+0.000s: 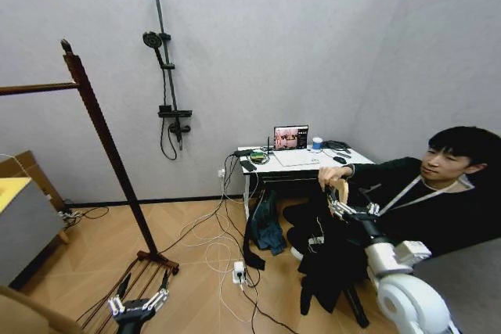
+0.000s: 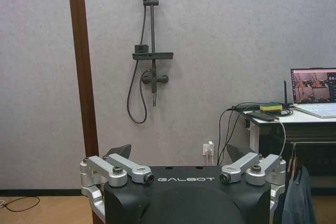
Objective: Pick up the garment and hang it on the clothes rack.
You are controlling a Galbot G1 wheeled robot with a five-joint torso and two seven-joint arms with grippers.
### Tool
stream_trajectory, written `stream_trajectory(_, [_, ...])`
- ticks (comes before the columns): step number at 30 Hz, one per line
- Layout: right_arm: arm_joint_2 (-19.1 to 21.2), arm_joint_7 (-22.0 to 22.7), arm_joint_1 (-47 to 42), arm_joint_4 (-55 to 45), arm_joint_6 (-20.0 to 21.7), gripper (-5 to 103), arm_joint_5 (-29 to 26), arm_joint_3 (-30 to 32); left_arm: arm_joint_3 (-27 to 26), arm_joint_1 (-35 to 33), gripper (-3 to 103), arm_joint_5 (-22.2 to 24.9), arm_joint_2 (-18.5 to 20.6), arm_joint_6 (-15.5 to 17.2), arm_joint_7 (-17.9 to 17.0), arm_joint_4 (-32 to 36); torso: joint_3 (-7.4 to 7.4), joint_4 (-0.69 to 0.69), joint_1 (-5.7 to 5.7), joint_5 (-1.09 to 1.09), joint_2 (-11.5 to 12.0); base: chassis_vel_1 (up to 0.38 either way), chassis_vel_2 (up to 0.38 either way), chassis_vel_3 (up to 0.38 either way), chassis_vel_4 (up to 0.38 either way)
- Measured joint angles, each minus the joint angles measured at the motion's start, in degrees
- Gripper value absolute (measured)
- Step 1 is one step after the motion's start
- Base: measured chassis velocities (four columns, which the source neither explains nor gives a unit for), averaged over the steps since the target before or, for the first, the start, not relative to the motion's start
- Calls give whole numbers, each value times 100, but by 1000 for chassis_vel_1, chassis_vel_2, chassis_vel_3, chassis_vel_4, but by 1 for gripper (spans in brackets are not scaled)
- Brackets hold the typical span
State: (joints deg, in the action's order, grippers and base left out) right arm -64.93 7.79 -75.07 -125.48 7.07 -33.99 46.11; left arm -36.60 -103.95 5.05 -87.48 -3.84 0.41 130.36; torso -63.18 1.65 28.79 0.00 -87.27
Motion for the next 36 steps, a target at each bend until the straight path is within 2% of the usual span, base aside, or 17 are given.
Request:
stream_trajectory(1, [0, 0, 0, 0, 0, 84, 0, 0, 0, 0, 100, 0, 0, 0, 0, 0, 0, 0, 0, 0, 0, 0, 0, 0, 0])
stream_trajectory(3, [26, 17, 21, 44, 8, 74, 20, -19, 0, 1, 100, 0, 0, 0, 0, 0, -1, 1, 4, 0, 1, 0, 0, 0, 0])
stream_trajectory(4, [26, 17, 21, 44, 8, 74, 20, -19, 0, 1, 100, 0, 0, 0, 0, 0, -1, 1, 4, 0, 1, 0, 0, 0, 0])
stream_trajectory(6, [37, 30, 60, 79, 8, 62, 55, -24, 0, 1, 100, 0, 0, 0, 0, 0, -1, 1, 4, 0, 1, 0, 0, 0, 0])
stream_trajectory(7, [37, 30, 60, 79, 8, 62, 55, -24, 0, 1, 100, 0, 0, 0, 0, 0, -1, 1, 4, 0, 1, 0, 0, 0, 0])
stream_trajectory(10, [53, 44, 96, 117, -41, 46, 107, -15, 0, 1, 100, 0, 0, 0, 0, 0, 0, 0, 3, 0, 1, 0, 0, 0, 0])
stream_trajectory(11, [53, 44, 96, 117, -41, 46, 107, -15, 0, 1, 100, 0, 0, 0, 0, 0, 0, 0, 3, 0, 1, 0, 0, 0, 0])
stream_trajectory(13, [58, 43, 92, 149, -94, 35, 126, 8, 0, 1, 100, 0, 0, 0, 0, 0, 0, 1, 3, 0, 1, 0, 0, 0, 0])
stream_trajectory(16, [48, 34, 79, 184, -144, 30, 141, 26, 0, 1, 100, 0, 0, 0, 0, 0, 0, 1, 3, 0, 1, 0, 0, 0, 0])
stream_trajectory(19, [18, 32, 69, 230, -218, 14, 176, 49, 0, 1, 100, 0, 0, 0, 0, 0, 0, 2, 3, 0, 1, 0, 0, 0, 0])
stream_trajectory(21, [16, 26, 67, 236, -234, 14, 184, 51, 1, 1, 100, 0, 0, 0, 0, 0, 0, 3, 3, 0, 1, 0, 0, 0, 0])
stream_trajectory(22, [17, 16, 64, 237, -251, 10, 189, 52, 0, 1, 100, 0, 0, 0, 0, 0, 0, 1, 3, 0, 1, 0, 0, 0, 0])
stream_trajectory(36, [98, -243, -372, 190, -554, 10, 209, 119, 0, 1, 100, 0, 0, 0, 0, 0, 0, 1, 2, 0, 1, 0, 0, 0, 0])
